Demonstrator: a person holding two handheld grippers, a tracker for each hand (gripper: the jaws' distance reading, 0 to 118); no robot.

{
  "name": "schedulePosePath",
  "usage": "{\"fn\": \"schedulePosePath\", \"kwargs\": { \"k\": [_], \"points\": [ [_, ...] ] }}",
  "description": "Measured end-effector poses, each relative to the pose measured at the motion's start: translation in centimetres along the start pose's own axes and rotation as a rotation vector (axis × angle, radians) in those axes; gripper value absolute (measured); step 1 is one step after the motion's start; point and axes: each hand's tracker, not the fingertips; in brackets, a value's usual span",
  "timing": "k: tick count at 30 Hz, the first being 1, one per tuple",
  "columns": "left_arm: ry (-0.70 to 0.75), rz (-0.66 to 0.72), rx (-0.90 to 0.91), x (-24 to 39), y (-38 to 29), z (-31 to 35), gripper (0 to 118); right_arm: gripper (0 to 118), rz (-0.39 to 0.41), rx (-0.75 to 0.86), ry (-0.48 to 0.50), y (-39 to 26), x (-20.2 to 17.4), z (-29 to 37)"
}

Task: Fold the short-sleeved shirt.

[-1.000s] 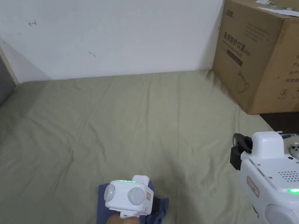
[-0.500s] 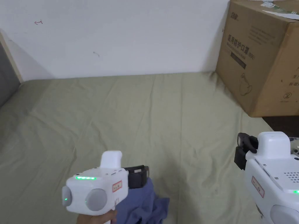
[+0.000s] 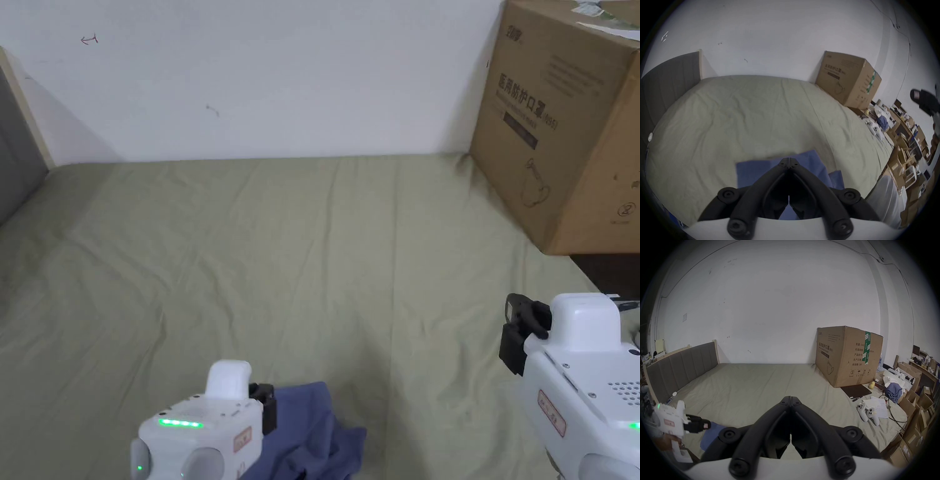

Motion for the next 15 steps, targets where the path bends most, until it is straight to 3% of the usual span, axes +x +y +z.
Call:
{"fn": "schedulePosePath", "kwargs": {
  "k": [8,15],
  "points": [
    [-0.062,-0.020,-0.129,3.6,-3.9,-5.0,0,0,0.003,-0.026,-0.031,-0.7,1.7,-0.3],
    [0.016,-0.087,-0.156,6.6,-6.3,-8.2,0,0,0.004,-0.056,-0.061,-1.3,3.0,-0.7]
  ]
}}
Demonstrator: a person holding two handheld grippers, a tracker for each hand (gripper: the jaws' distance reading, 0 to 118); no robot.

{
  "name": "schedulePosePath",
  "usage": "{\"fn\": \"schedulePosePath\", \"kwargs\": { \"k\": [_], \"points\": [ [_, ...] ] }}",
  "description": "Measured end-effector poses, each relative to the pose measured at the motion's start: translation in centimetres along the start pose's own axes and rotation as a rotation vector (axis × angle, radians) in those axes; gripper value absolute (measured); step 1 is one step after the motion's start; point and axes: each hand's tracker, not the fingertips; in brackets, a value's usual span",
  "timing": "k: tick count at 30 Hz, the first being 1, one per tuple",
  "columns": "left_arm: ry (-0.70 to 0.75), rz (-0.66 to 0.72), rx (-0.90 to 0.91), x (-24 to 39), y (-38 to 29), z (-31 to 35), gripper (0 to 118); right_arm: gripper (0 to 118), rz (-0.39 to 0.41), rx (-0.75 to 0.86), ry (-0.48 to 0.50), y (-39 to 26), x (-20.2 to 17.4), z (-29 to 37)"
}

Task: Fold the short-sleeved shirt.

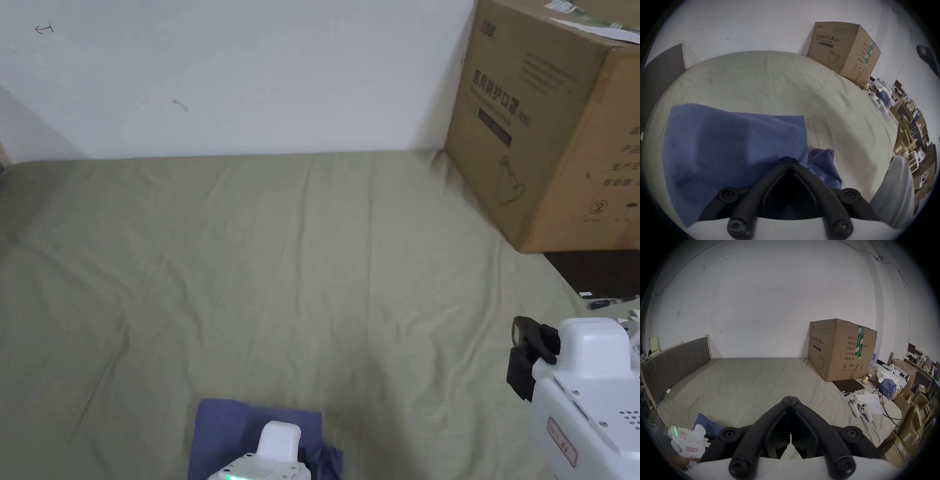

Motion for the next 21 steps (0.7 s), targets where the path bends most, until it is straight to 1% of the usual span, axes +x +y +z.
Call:
{"fn": "schedulePosePath", "kwargs": {
  "k": [2,4,6,9,11,12,15,21],
  "points": [
    [0.040,-0.077,0.012,0.9,-0.4,-0.5,0,0,-0.003,-0.004,-0.003,-0.1,0.1,-0.1],
    [0.058,-0.110,0.019,1.4,-0.7,-0.4,0,0,-0.007,-0.003,-0.004,-0.1,0.1,0.0],
    [0.047,-0.106,0.021,1.0,-0.7,-0.2,0,0,-0.009,-0.001,-0.001,-0.1,-0.1,0.2],
    [-0.007,-0.052,0.026,0.0,0.4,1.1,0,0,-0.009,0.005,0.012,0.2,-0.5,0.7],
    [-0.051,-0.031,0.105,-0.4,1.2,3.3,0,0,-0.005,0.020,0.022,0.5,-0.9,1.1],
    [-0.040,-0.039,0.148,-0.5,1.9,4.7,0,0,-0.004,0.028,0.028,0.8,-1.2,1.3],
    [-0.070,-0.008,0.259,-1.3,4.5,8.7,0,0,-0.004,0.052,0.050,1.5,-2.1,1.7],
    [-0.004,-0.047,0.449,-3.1,9.1,16.3,0,0,-0.015,0.111,0.091,3.0,-4.2,2.8]
  ]
}}
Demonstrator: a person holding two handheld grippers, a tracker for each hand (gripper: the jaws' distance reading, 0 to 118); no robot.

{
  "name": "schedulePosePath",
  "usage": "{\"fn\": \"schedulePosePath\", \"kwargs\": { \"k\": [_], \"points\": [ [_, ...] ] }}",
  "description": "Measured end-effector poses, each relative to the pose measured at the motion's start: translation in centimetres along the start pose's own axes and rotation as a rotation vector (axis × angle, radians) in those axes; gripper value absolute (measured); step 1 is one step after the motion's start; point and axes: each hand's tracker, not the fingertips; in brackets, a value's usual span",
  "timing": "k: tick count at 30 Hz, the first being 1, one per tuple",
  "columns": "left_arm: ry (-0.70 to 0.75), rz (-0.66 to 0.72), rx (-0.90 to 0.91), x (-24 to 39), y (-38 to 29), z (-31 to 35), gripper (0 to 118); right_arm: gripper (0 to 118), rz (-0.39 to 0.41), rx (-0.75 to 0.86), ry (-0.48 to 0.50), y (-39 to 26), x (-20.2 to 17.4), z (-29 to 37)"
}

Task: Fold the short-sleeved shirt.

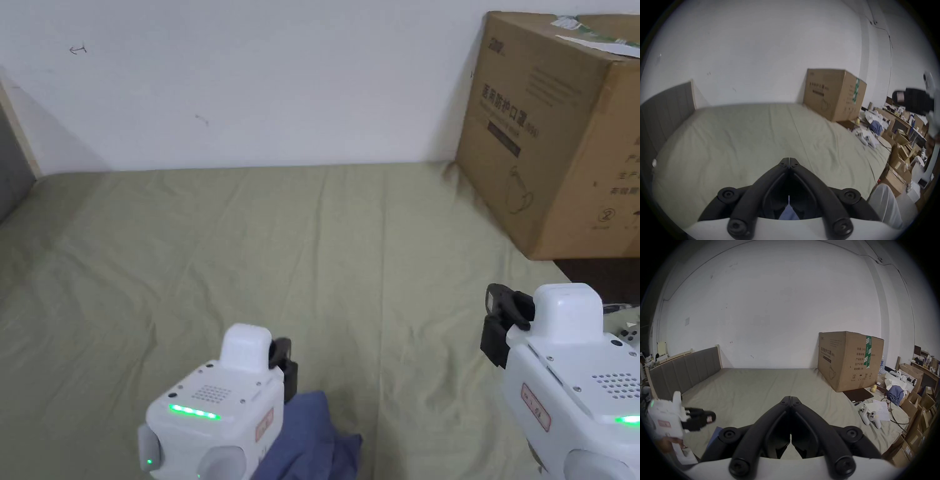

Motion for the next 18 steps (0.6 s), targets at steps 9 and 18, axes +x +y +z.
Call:
{"fn": "schedulePosePath", "kwargs": {
  "k": [9,18],
  "points": [
    [0.157,-0.021,0.212,-5.8,5.3,5.8,0,0,0.002,0.076,0.036,1.3,-3.0,0.4],
    [0.263,0.002,0.269,-10.0,5.4,8.9,0,0,0.030,0.115,0.038,1.7,-4.7,0.4]
  ]
}}
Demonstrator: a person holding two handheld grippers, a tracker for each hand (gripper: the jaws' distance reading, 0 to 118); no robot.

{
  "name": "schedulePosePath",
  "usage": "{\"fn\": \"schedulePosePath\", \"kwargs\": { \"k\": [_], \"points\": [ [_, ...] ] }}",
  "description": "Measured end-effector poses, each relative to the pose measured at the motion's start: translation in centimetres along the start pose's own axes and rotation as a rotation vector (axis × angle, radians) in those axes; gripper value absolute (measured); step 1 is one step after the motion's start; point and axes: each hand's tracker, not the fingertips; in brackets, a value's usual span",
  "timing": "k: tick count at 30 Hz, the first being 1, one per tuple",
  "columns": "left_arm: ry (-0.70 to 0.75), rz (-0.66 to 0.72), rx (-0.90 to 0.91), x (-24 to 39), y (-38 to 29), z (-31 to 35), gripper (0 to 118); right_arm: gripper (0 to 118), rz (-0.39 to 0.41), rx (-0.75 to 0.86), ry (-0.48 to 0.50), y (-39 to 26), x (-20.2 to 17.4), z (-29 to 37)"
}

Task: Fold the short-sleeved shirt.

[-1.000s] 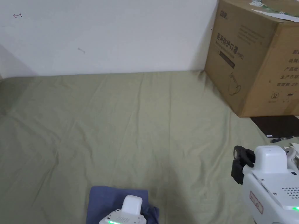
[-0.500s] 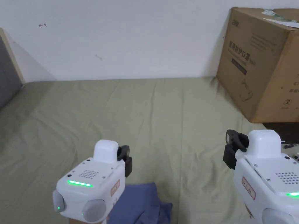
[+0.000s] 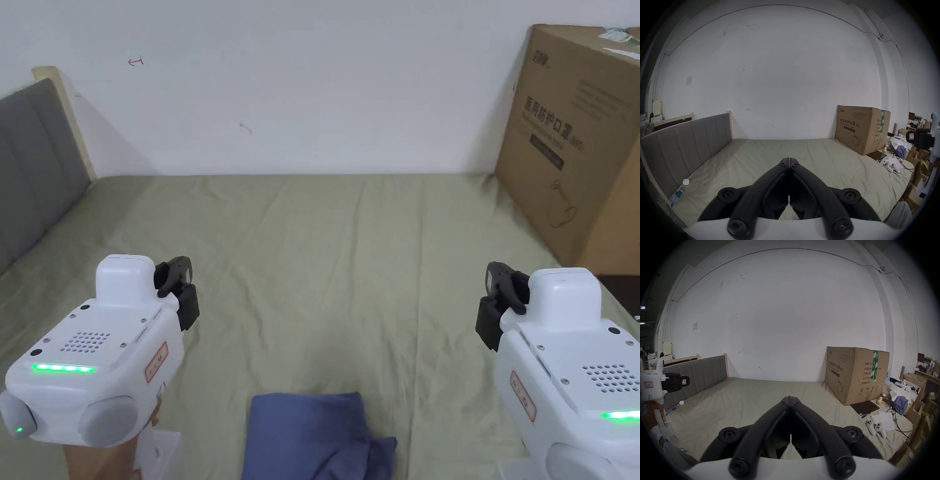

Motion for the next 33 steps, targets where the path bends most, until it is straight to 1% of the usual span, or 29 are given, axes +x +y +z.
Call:
{"fn": "schedulePosePath", "kwargs": {
  "k": [9,14,20,22,27,30,33],
  "points": [
    [0.031,0.014,-0.002,-0.8,-0.4,0.5,0,0,0.008,-0.007,0.019,-0.3,-1.1,-0.7],
    [0.028,0.019,-0.010,-1.1,-0.8,0.3,0,0,-0.003,-0.046,0.042,-2.2,-2.7,-2.1],
    [0.016,0.043,-0.029,-1.6,-1.3,-0.1,0,0,-0.024,-0.202,0.118,-8.5,-6.4,-5.0],
    [0.015,0.041,-0.039,-1.7,-1.7,-0.2,0,0,-0.022,-0.261,0.159,-11.1,-7.9,-5.9],
    [0.008,0.045,-0.080,-2.2,-3.0,-0.7,0,0,0.020,-0.408,0.214,-16.5,-11.2,-7.4],
    [0.000,0.054,-0.119,-2.6,-4.0,-1.1,0,0,0.050,-0.478,0.220,-19.5,-12.7,-8.1],
    [-0.013,0.072,-0.177,-2.8,-5.4,-1.6,0,0,0.043,-0.558,0.228,-22.0,-13.3,-8.8]
  ]
}}
